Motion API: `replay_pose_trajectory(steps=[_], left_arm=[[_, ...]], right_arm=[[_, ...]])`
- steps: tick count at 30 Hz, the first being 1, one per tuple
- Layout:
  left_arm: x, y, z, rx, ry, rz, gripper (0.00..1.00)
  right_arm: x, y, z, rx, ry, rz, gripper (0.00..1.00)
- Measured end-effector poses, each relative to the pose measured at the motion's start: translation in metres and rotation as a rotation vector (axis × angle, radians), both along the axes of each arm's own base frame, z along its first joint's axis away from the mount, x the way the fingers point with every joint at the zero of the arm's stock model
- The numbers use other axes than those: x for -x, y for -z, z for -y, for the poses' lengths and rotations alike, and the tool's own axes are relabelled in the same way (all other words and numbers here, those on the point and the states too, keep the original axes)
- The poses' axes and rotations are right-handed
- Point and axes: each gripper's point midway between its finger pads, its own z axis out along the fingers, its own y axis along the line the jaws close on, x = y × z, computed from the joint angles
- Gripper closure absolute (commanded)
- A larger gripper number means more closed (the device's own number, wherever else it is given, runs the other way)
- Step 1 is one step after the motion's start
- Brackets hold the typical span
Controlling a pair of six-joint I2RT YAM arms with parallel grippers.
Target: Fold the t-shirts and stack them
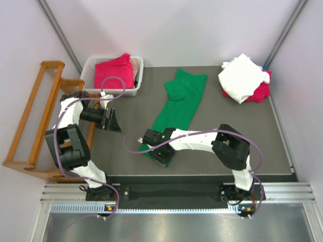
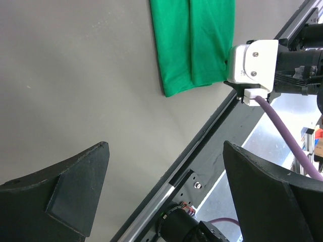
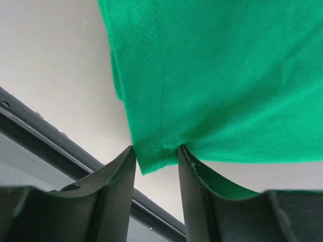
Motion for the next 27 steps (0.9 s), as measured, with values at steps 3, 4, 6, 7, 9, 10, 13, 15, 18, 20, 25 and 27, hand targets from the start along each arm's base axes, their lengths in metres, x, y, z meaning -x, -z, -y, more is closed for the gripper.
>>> replay_pose_trajectory(steps=[3,4,6,7,9,10,13,15,18,20,25,27], left_arm=[[-0.001,-0.001,-0.001,-0.005,0.0,0.005,0.02],[-0.001,-0.002,-0.001,-0.006,0.0,0.007,0.01],[-0.001,-0.002,-0.001,-0.009,0.001,0.008,0.02],[-0.002,-0.003,-0.002,-0.011,0.001,0.008,0.01],[-0.002,-0.003,-0.002,-0.016,0.001,0.009,0.01],[-0.002,-0.003,-0.003,-0.018,0.001,0.011,0.01],[-0.002,-0.004,-0.003,-0.024,0.002,0.014,0.01],[-0.002,-0.005,-0.004,-0.027,0.001,0.016,0.01],[-0.003,-0.006,-0.004,-0.03,0.002,0.019,0.01],[-0.004,-0.007,-0.005,-0.034,0.001,0.025,0.01],[-0.008,-0.011,-0.007,-0.04,0.0,0.042,0.01],[-0.01,-0.012,-0.007,-0.042,0.0,0.049,0.01]], right_arm=[[-0.002,0.001,0.001,-0.004,0.004,0.006,0.66],[-0.002,0.001,0.002,-0.007,0.006,0.006,0.67],[-0.003,0.001,0.002,-0.01,0.009,0.008,0.69],[-0.003,0.002,0.002,-0.01,0.009,0.008,0.69],[-0.003,0.002,0.003,-0.011,0.011,0.009,0.69],[-0.004,0.002,0.003,-0.014,0.013,0.009,0.68],[-0.004,0.004,0.004,-0.016,0.015,0.007,0.66],[-0.003,0.005,0.004,-0.019,0.014,0.006,0.66],[-0.003,0.004,0.004,-0.029,0.014,0.01,0.73],[-0.004,0.005,0.005,-0.026,0.015,0.016,0.83],[-0.009,0.002,0.008,-0.029,0.026,0.036,0.93],[-0.01,0.002,0.009,-0.031,0.028,0.044,1.0]])
